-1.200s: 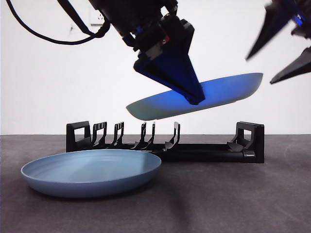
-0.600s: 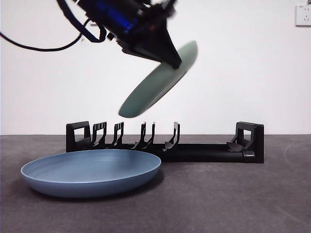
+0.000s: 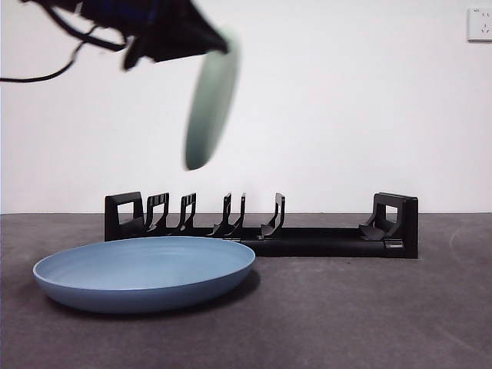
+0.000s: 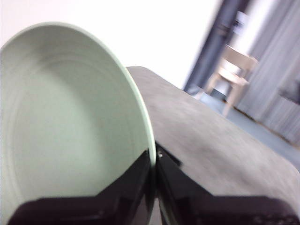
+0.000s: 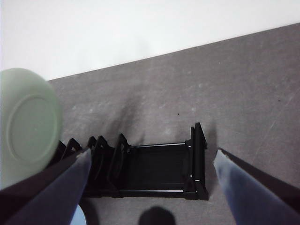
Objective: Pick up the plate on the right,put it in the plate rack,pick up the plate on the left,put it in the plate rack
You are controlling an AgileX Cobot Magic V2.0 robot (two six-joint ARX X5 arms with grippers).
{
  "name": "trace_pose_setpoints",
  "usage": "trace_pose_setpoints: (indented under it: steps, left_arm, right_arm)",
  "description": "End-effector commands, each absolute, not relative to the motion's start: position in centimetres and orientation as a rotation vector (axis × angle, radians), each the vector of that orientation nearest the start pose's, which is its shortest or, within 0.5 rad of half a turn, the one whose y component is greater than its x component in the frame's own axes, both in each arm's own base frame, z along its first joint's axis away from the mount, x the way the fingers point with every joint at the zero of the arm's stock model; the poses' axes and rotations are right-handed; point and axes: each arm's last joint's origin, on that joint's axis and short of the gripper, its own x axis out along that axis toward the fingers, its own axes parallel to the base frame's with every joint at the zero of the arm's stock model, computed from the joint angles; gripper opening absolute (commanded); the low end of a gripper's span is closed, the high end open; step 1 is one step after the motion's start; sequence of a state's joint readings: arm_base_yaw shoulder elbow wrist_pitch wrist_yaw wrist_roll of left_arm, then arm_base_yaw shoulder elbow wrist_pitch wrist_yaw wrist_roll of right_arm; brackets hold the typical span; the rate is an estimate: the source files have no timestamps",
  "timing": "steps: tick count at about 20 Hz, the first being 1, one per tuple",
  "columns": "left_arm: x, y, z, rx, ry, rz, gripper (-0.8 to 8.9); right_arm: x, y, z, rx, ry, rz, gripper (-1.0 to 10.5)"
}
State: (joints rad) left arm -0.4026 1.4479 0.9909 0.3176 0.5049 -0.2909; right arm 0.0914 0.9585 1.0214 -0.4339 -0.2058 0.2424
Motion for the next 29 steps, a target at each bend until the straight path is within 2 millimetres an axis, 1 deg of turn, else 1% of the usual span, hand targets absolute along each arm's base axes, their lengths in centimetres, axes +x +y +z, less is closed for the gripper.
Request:
trace_pose_setpoints:
  steps: [1,5,8,25,29]
  left_arm:
    - [30.2,-12.4,29.8,-0.339,0.287,-0.847,-0.1]
    - [30.9,-10.6,29.8,-0.365,0.289,-0.828,-0.1]
    - [31.0,-10.0,29.8,-0.368,0.289,-0.824,-0.1]
    - [31.6,-10.2,29.5,-0.411,0.273,-0.86,-0.1]
    - [31.9,-10.3,29.0,-0.413,0.288,-0.856,-0.1]
  right_arm:
    - [19.9,2.4,36.0,0.25,0.404,0.245,4.4]
    - [20.0,2.4,35.9,0.25,0.407,0.245,4.4]
    - [20.1,2.4,35.9,0.25,0.409,0.245,4.4]
    - [21.1,2.5,35.1,0.252,0.447,0.24,4.4]
    - [21.1,2.5,35.1,0.252,0.45,0.239,4.4]
